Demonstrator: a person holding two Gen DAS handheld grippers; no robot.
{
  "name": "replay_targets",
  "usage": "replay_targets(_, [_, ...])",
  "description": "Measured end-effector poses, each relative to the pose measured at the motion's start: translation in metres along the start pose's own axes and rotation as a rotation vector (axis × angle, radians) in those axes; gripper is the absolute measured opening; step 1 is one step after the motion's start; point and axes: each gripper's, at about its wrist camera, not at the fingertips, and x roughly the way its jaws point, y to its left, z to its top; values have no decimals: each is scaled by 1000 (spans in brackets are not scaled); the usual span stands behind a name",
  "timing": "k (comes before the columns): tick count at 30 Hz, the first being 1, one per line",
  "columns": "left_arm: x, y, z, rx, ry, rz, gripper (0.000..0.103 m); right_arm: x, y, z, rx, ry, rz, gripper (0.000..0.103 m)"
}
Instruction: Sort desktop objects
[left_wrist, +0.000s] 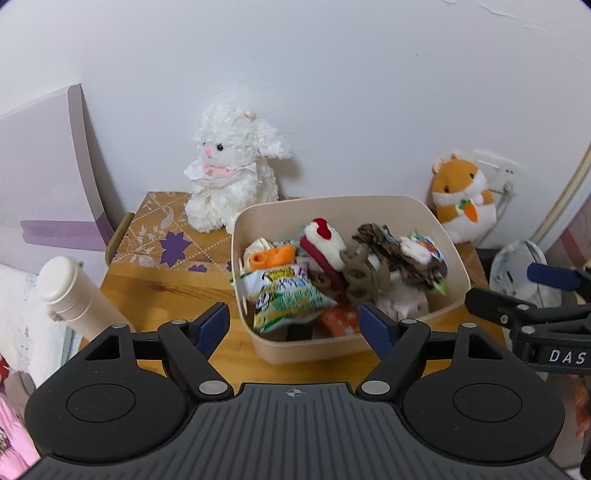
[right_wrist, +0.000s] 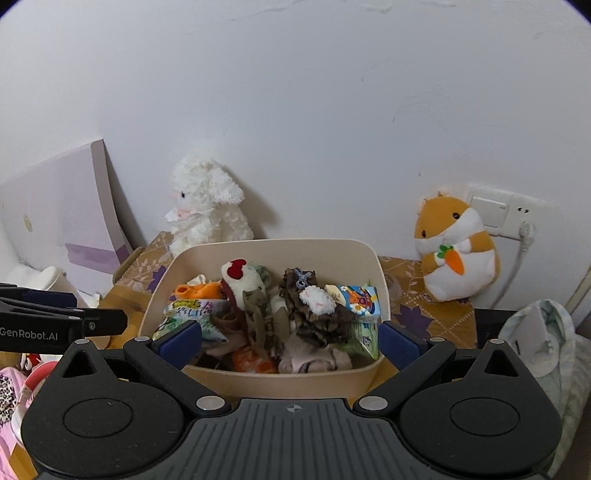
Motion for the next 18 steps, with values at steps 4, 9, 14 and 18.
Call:
replay_targets(4, [-24, -1, -12, 18, -8, -17, 78, -30, 5, -9, -2, -16, -8, 103])
replay_targets(9, [-50, -2, -26, 55, -6, -45, 78, -63, 9, -19, 13, -16, -32, 103])
replay_targets(14, [-77, 1, -41, 81, -12, -61, 78, -94, 19, -27, 0, -18, -60, 103])
replay_targets(18, [-97, 6, -52, 111, -10, -69, 78, -117, 27, -37, -24, -16, -55, 103])
